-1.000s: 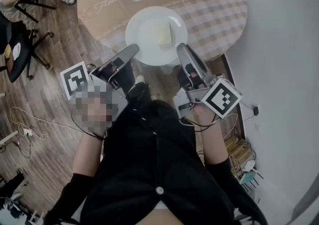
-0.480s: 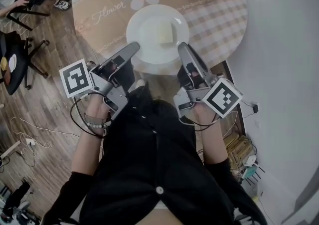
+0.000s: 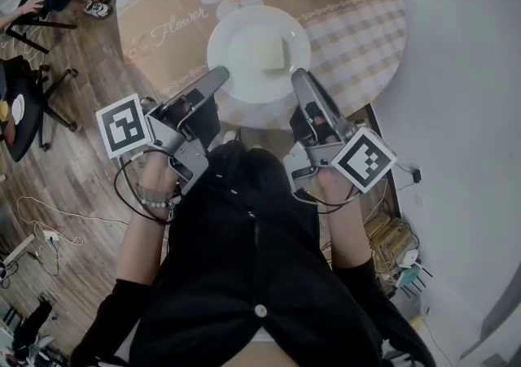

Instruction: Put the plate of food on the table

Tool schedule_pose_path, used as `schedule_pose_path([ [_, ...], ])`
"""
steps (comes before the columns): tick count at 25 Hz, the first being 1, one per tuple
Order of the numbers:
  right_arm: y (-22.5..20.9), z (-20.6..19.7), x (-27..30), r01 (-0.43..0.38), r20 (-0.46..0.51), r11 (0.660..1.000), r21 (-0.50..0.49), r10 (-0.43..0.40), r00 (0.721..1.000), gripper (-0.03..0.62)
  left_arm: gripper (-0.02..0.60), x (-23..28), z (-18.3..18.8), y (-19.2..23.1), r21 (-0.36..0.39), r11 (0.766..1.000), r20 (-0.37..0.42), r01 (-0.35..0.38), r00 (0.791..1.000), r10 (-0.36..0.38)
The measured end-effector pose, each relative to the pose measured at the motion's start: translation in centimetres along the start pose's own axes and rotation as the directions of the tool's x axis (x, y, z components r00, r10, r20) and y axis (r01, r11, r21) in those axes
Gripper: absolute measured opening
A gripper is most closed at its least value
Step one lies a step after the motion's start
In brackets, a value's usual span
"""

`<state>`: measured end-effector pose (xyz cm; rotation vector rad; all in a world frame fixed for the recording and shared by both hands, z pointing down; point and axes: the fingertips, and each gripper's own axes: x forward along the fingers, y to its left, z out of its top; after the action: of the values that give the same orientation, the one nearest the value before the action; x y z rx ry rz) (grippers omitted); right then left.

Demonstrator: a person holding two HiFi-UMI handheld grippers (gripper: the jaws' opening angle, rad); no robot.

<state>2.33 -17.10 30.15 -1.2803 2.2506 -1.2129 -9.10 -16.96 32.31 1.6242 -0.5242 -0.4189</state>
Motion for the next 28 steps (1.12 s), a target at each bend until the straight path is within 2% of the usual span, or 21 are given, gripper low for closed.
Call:
schedule_pose_path([
  [11,-0.7,-0.2,0.8,-0.009,-0.05,1.0,0.001,0.009,0.999,0.038,0.012,0.0,0.2,0.6,-0.011,1.0,0.045,-0.01,0.999,0.01],
  [28,-2.8,1.8,1.8,-0.053,-0.128,0.999,0.007,0.054,0.99,0.037,0.012,2.4,0.2,1.1,-0.02,0.999,0.112,-0.049,0.992,0.051],
])
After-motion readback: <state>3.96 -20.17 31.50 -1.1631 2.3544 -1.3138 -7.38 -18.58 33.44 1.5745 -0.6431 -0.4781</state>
